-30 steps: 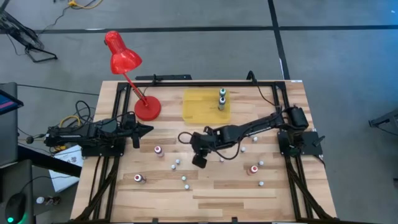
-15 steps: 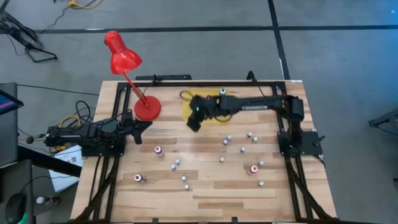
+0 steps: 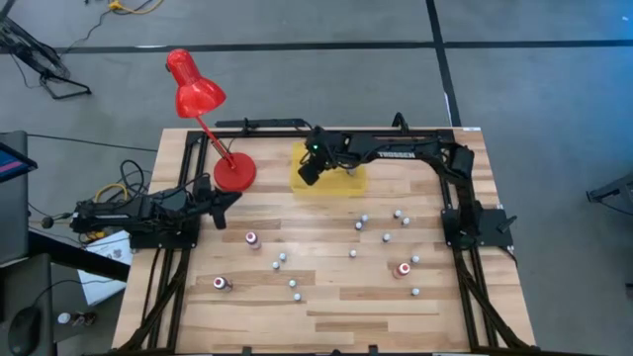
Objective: Pick & Place food coloring
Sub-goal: Put the small black food coloring bottle into the yellow bin
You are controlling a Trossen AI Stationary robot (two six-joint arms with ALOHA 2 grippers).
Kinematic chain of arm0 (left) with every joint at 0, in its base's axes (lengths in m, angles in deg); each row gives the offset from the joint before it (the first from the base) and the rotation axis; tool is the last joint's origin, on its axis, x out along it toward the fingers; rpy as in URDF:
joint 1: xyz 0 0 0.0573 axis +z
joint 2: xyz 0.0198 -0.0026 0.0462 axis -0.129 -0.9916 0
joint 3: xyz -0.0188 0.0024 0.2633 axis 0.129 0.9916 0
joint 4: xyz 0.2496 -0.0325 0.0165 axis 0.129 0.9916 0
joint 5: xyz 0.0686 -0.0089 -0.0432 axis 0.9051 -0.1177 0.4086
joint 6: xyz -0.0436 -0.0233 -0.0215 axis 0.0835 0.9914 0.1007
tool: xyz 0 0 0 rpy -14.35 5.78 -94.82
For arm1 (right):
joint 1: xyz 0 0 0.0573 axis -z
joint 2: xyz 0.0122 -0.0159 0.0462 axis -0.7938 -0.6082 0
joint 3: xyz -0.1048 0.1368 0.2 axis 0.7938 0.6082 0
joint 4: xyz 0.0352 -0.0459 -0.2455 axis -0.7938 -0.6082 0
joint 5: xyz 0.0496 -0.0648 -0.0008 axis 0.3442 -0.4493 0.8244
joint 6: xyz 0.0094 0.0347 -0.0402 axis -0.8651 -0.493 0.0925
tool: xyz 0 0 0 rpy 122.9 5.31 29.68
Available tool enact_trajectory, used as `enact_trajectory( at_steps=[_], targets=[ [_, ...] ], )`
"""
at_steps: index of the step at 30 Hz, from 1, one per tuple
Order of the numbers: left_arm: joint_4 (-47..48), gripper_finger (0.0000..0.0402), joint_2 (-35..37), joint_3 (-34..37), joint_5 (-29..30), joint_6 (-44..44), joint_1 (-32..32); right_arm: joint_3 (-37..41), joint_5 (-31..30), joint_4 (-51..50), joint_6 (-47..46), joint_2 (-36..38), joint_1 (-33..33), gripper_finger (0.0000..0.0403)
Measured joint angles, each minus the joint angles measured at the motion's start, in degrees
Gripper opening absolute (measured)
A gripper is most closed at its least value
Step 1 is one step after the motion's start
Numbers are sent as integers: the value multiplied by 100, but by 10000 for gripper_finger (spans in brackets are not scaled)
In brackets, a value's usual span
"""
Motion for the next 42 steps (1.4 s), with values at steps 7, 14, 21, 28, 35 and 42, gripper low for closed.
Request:
enact_trajectory(
  at_steps=[7,14,21,28,35,42],
  targets=[
    [0,0,0,0,-43,-2,-2,-7,-15,183,-107,7,13,40],
    [0,0,0,0,-323,-7,-1,-70,-11,221,-162,-124,50,40],
    [0,0,0,0,-449,-7,0,-609,-13,-250,-162,-440,154,40],
    [3,0,0,0,-523,-76,0,-785,-17,-537,-153,-466,313,40],
    [-41,0,0,0,-505,-222,0,-857,16,-485,-205,-758,363,40],
    [-25,0,2,2,-505,-221,0,-1256,-162,-663,-9,-940,284,40]
  ],
)
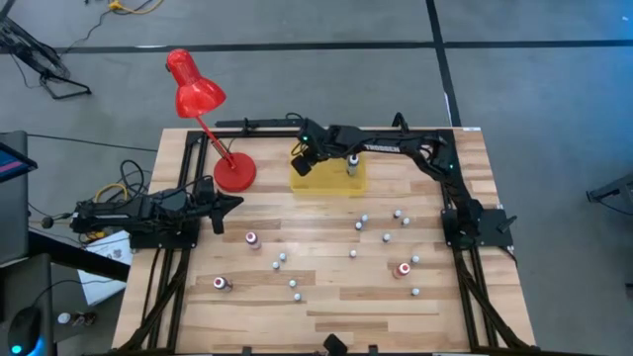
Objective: Pick & Place food coloring
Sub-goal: Put the small black food coloring bottle into the yellow bin
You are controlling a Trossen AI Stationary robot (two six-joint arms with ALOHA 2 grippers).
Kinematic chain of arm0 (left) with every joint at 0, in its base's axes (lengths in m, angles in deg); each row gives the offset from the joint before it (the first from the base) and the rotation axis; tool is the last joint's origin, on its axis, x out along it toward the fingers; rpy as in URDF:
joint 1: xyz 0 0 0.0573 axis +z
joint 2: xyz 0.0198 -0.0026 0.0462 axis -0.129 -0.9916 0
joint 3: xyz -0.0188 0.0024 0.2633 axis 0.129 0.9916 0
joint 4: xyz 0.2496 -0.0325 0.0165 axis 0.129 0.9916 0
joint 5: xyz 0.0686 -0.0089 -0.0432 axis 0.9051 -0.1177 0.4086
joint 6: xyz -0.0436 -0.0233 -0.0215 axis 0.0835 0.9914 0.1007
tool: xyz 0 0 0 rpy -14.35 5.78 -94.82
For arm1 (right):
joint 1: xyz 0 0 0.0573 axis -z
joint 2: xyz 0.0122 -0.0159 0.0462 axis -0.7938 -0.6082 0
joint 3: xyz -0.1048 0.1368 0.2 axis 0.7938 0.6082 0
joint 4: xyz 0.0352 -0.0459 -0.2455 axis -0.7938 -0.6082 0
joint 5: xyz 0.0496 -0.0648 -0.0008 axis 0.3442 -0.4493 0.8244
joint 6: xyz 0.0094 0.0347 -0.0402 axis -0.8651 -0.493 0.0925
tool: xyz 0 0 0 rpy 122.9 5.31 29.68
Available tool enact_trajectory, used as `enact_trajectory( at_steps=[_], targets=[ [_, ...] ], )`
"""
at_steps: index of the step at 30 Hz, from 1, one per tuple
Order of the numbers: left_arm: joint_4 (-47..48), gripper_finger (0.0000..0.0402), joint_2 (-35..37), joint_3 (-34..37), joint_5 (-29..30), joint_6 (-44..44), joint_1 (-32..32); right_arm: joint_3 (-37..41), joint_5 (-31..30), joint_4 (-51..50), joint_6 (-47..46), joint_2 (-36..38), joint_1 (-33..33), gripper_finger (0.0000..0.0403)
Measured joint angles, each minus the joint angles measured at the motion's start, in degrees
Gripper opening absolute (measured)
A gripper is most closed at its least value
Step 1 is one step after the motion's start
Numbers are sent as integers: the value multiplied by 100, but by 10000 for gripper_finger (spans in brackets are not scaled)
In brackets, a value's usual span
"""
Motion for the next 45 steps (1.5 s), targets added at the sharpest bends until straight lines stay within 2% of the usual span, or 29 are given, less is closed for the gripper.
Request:
enact_trajectory(
  at_steps=[6,10,15,25,30,38,45],
  targets=[
    [4,0,0,0,2,-2,0,-96,11,-37,212,-2,76,40],
    [6,0,0,0,2,-2,0,-91,279,-84,1031,-2,87,40],
    [6,0,0,0,5,-4,0,-91,369,-163,1603,-2,66,40],
    [-14,0,0,0,46,-7,0,-89,468,-49,1666,-2,102,40],
    [-14,0,0,0,44,-7,0,-89,448,-89,2304,-2,184,40],
    [26,0,0,0,13,-125,1,-84,549,-1210,2395,-2,625,40],
    [6,0,0,0,13,-303,1,-84,607,-1194,2399,-2,787,40]
  ],
)
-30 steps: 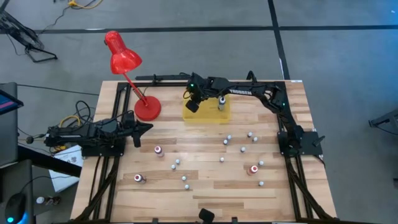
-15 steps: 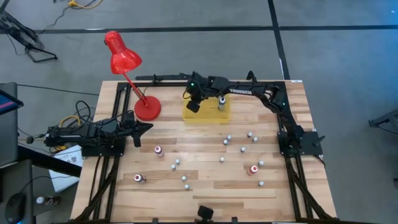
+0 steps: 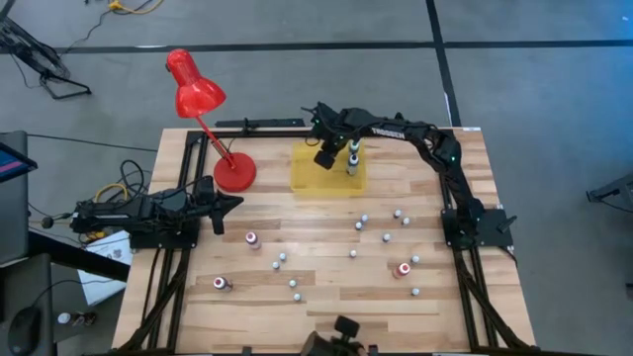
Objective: Pick & Place food coloring
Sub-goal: Put the small black food coloring bottle into the yellow bin
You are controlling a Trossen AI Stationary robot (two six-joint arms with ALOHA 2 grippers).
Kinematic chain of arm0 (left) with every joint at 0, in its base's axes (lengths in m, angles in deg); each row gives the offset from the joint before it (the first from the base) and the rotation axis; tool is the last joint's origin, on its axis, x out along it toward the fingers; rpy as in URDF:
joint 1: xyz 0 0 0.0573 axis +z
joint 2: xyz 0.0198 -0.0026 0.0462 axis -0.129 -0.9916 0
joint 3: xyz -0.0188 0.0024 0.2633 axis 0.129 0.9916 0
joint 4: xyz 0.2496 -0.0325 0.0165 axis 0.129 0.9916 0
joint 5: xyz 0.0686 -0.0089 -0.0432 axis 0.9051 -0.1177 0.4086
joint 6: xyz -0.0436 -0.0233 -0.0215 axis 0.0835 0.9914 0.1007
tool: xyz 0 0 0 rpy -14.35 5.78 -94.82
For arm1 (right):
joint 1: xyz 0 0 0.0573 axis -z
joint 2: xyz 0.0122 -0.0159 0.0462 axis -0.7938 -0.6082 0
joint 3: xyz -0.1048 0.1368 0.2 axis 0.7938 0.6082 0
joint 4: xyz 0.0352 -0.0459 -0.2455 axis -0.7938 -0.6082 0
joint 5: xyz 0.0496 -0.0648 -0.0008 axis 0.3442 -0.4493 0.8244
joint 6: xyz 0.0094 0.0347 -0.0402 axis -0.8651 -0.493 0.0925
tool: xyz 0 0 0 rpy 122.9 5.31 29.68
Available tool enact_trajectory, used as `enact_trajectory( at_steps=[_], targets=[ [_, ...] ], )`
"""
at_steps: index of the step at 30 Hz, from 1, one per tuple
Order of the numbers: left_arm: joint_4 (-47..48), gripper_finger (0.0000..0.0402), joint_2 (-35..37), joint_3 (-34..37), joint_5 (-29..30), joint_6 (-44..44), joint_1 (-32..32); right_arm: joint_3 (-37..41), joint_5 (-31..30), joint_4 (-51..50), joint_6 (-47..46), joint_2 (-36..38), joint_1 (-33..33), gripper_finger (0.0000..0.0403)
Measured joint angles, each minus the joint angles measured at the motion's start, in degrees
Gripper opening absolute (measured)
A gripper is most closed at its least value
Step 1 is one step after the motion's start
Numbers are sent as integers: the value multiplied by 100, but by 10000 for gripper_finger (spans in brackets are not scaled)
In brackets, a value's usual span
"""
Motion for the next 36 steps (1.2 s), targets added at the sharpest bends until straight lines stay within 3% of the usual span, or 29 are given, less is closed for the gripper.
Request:
enact_trajectory(
  at_steps=[9,15,36],
  targets=[
    [23,0,2,0,1,-3,1,-45,619,-18,1088,-234,-3,40],
    [9,0,0,0,11,-68,1,-48,659,-22,1455,-238,2,41],
    [0,0,0,0,31,-134,0,-48,746,-37,1496,-238,13,96]
  ],
)
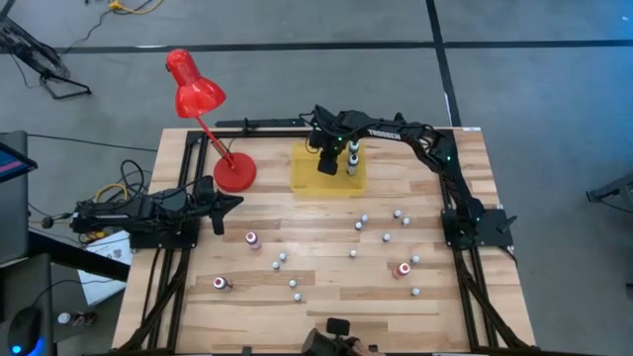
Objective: Pick & Place food coloring
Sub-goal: Put the small black food coloring bottle into the yellow bin, then put the large orange food coloring bottle into the yellow bin
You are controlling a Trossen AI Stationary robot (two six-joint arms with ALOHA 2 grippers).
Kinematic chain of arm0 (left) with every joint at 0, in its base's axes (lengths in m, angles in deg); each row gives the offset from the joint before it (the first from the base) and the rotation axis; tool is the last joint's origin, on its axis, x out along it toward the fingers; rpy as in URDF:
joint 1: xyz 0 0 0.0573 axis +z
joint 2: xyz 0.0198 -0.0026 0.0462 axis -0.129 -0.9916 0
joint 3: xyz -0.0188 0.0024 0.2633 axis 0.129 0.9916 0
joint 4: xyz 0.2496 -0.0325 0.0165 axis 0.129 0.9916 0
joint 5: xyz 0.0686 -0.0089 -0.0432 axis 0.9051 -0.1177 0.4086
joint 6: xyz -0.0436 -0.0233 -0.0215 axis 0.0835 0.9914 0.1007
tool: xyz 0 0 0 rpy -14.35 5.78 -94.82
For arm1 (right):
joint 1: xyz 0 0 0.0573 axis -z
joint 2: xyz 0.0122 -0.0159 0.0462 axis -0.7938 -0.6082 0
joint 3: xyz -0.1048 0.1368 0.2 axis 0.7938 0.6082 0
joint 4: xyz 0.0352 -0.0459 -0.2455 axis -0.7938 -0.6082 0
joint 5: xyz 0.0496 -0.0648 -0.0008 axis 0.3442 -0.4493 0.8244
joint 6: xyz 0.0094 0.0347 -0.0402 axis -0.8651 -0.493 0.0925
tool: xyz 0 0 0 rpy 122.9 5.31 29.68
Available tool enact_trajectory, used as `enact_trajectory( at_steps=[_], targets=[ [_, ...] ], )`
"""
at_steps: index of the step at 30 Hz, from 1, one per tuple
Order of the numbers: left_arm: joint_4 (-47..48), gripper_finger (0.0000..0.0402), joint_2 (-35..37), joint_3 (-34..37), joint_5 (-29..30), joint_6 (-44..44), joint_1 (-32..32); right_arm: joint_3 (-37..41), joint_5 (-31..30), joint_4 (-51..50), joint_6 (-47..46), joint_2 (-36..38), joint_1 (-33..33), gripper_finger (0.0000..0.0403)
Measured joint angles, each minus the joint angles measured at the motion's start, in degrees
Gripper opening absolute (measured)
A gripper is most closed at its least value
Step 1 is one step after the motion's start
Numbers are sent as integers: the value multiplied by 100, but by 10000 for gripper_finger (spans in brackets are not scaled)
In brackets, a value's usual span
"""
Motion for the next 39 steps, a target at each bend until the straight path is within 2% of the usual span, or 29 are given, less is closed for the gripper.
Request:
enact_trajectory(
  at_steps=[8,16,21,25,33,39],
  targets=[
    [-2,0,0,0,0,0,1,0,-217,-67,-118,44,10,138],
    [-329,0,0,0,152,-82,1,-2,-346,-355,-248,659,25,163],
    [-924,5,0,0,-550,-521,1,-4,-345,-485,-507,1325,-37,160],
    [-1305,35,0,0,-1152,-737,1,-7,-328,-604,-810,1934,-201,152],
    [-1413,130,-2,0,-1636,-793,-1,-9,-299,-763,-1911,2809,-818,139],
    [-1577,168,-1,0,-2055,-793,-1,-11,-295,-2081,-2739,3032,-1607,132]
  ],
)
